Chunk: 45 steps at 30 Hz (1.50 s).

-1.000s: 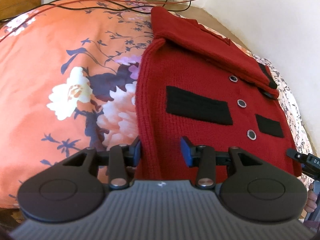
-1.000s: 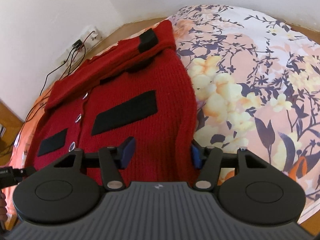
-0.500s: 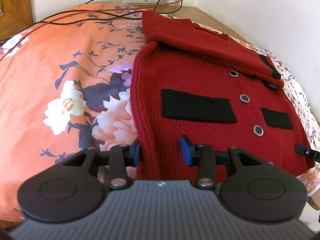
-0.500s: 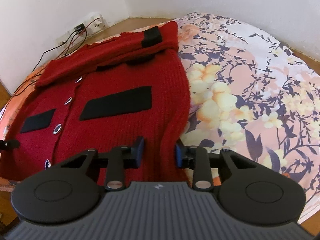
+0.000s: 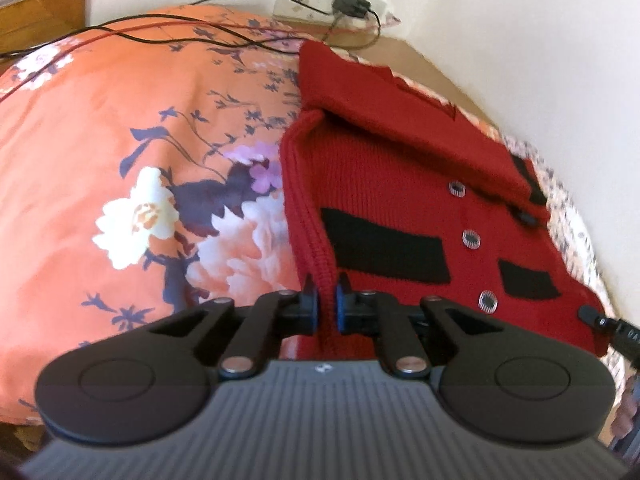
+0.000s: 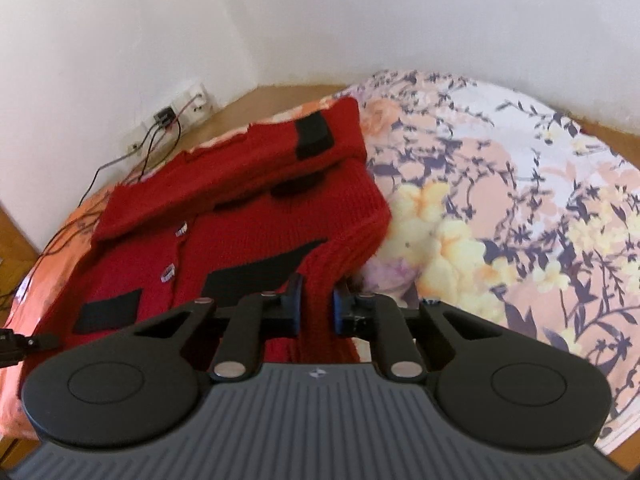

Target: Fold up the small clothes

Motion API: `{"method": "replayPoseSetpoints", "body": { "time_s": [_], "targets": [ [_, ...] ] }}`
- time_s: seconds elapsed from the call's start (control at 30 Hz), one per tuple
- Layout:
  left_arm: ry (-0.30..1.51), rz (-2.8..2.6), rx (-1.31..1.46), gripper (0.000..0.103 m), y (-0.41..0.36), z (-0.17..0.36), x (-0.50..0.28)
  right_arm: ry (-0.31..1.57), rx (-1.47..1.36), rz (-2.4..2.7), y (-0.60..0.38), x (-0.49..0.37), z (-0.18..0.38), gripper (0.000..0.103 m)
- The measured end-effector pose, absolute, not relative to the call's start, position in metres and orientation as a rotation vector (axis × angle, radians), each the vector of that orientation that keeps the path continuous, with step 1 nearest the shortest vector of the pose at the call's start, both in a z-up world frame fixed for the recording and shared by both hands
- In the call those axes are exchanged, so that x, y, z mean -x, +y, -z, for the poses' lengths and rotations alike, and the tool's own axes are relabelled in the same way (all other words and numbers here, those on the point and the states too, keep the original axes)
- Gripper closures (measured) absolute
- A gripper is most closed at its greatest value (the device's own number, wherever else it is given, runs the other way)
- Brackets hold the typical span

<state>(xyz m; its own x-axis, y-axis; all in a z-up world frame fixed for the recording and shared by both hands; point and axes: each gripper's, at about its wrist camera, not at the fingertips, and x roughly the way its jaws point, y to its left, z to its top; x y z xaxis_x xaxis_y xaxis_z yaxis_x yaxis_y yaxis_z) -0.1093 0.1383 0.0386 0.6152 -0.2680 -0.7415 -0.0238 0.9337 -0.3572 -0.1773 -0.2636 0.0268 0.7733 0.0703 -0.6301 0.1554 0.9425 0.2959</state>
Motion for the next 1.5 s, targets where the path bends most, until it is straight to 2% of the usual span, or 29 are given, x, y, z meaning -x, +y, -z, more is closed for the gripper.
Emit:
{"method": "replayPoseSetpoints", "body": {
  "time_s": [0.37,0.83,1.17,1.5],
  "targets": [
    [0.787,0.180,0.368,0.093,0.134,-0.077,0.094,0.561,-0.440,0.021,-0.264,0.156,-0.054,0.090],
    [0.661,0.147,0.382,0.093,0.131,-0.111,0.036,0.460,-0.446,0.020,-0.277,0.094,-0.080,0.092],
    [0.650,0.070,0.423,0.093,0.130,-0.100,-0.017,0.468,-0.430,0.056,-0.295,0.037,-0.070,0.092],
    [0.713,-0.051,0.397,0.093,0.127,-0.064,-0.067,0.561,-0.410,0.081,-0.307,-0.032,-0.027,0.092]
  ]
}}
